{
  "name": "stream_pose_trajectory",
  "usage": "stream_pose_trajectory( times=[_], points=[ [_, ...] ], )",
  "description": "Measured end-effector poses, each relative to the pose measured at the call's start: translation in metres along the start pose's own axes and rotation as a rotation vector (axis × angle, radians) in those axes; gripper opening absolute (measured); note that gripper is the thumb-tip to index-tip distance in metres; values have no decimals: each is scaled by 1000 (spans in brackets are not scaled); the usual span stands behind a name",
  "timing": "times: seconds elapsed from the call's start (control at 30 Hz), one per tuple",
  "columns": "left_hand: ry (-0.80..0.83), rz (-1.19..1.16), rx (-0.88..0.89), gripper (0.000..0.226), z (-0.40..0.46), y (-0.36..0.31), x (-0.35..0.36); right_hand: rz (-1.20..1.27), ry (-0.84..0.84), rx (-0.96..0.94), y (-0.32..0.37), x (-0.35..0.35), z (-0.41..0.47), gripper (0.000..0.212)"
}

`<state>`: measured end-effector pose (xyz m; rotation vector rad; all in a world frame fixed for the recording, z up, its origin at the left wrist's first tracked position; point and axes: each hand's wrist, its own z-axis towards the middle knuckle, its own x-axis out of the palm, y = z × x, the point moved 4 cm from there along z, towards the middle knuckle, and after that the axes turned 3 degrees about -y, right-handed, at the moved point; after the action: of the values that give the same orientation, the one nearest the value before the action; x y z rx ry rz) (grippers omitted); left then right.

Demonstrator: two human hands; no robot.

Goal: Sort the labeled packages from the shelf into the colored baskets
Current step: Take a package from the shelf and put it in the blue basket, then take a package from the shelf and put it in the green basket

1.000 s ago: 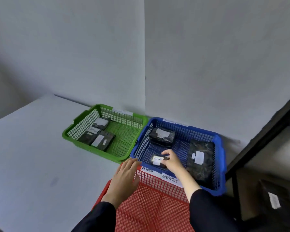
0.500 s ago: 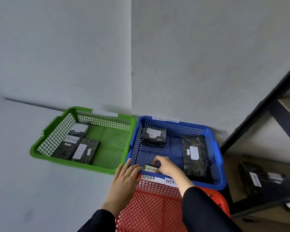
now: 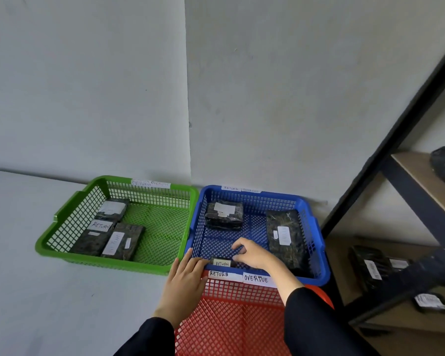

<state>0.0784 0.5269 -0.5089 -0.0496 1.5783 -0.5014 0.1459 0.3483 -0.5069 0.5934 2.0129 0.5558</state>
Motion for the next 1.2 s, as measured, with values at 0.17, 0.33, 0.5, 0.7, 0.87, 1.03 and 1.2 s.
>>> stream_pose_trajectory(
  times=[0.17,0.33,0.5,0.7,0.87,1.03,1.2],
  points=[
    [87,56,-48,56,10,-15,-26,39,-106,-78,-2,-32,-29,26],
    [-42,47,23,38,20,-66,-62,86,-234,-200,-3,-82,-73,20],
    [-190,38,142,32,23,-158,-86,165,-379,-327,-17,-144,-143,19],
    [-371,-43,296,50,5,-310,-115,105,-527,-454,-70,-228,-262,22],
    [-451,-123,422,22,-9,-449,-118,112,-651,-504,-140,-296,-369,20],
    [-494,-187,557,20,-18,-569,-115,80,-794,-453,-207,-362,-454,19],
    [-516,-177,711,22,-12,-671,-116,89,-976,-402,-266,-434,-519,18]
  ],
)
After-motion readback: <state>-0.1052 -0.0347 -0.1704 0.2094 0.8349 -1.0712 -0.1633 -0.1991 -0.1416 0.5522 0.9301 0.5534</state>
